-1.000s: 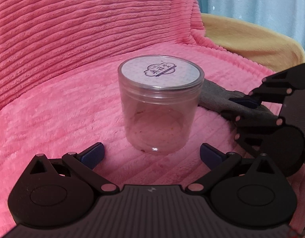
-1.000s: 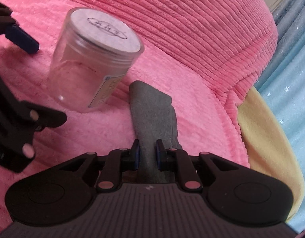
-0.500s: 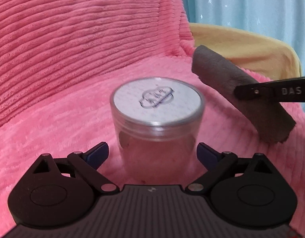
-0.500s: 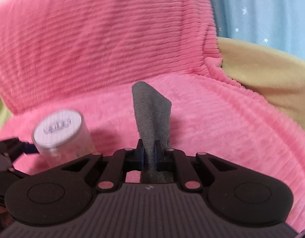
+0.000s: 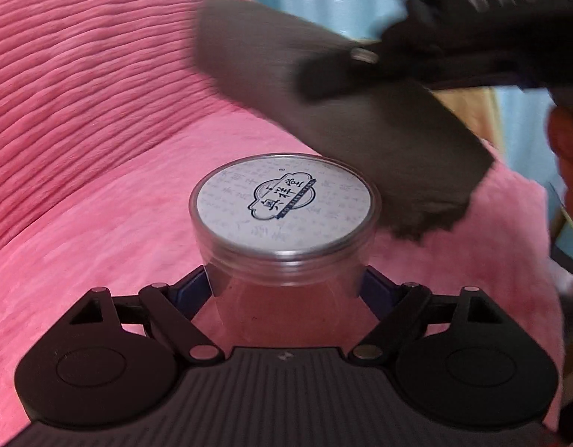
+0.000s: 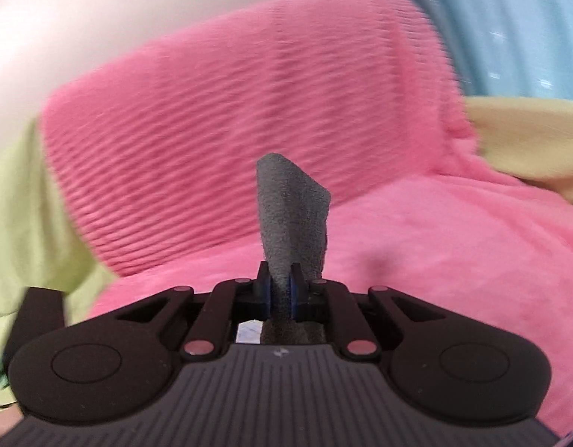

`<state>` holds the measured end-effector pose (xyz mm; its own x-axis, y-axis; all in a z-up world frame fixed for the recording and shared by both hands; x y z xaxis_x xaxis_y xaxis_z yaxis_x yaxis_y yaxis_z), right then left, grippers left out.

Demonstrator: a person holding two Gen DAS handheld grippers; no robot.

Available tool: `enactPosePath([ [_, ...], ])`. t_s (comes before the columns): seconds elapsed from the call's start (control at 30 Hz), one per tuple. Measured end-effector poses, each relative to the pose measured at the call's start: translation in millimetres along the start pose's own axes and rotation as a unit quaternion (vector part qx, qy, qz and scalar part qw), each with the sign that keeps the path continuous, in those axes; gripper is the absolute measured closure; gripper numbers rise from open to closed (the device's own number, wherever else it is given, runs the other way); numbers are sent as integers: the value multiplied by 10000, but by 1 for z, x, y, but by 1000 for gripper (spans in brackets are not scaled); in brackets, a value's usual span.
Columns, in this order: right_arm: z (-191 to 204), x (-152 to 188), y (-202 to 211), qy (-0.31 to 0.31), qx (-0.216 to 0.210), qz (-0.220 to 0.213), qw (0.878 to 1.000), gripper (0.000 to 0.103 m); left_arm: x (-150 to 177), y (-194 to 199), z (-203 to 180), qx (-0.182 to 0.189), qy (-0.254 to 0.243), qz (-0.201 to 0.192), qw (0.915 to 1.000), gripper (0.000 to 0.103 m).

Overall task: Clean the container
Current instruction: 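Grasp the clear jar with the left gripper while the right gripper brings the cloth over it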

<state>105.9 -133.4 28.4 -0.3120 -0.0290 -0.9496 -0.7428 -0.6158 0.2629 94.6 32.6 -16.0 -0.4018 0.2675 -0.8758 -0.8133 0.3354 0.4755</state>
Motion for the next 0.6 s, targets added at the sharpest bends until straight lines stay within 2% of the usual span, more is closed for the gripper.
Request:
enactPosePath([
  [0.13,6,-4,3,16,-348,-68,9994,96,3,-1,-2,24,33,-41,10000,18],
  [0.2,0,-2,2,24,-356,57,9993,96,5,0,-2,32,44,-89,9999,17],
  [0.37,-3,0,15,42,-761,277,9967,95,8,-1,-2,56,87,-66,9999,17],
  [0.6,1,2,13,-332,-1267,425,9905,95,11,3,0,94,174,-71,9998,17],
])
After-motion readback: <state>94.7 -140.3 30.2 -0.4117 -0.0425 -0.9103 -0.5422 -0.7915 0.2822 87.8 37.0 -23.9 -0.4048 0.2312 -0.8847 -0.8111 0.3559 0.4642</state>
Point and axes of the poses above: each gripper's, at about its wrist camera, not at the fingertips, and y roughly against the way its jaws point, z to its left, x to its underside, the point moved 3 cm from there along -y, roughly the way its jaws point, and after that the axes turned 7 degrees about -z, right-handed, at the moved point
